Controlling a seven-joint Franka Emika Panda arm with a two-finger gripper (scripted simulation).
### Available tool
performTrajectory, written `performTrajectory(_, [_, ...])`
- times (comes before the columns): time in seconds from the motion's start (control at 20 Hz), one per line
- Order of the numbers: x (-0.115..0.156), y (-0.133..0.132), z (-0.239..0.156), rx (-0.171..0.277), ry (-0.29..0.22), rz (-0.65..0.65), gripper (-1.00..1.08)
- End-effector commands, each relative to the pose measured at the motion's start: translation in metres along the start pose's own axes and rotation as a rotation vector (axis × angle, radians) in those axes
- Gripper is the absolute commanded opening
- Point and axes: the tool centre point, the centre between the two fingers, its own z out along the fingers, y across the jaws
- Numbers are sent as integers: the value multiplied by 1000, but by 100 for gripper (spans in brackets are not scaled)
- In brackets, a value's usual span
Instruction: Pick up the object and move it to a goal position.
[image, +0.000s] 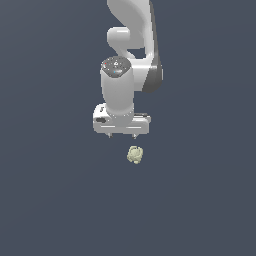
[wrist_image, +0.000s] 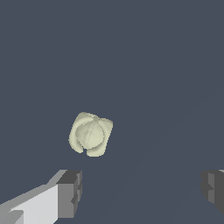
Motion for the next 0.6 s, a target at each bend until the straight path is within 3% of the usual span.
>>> performTrajectory(0.0, [0,0,0,0,0,0,100])
performTrajectory(0.55, [16,-14,-9,8,46,-29,100])
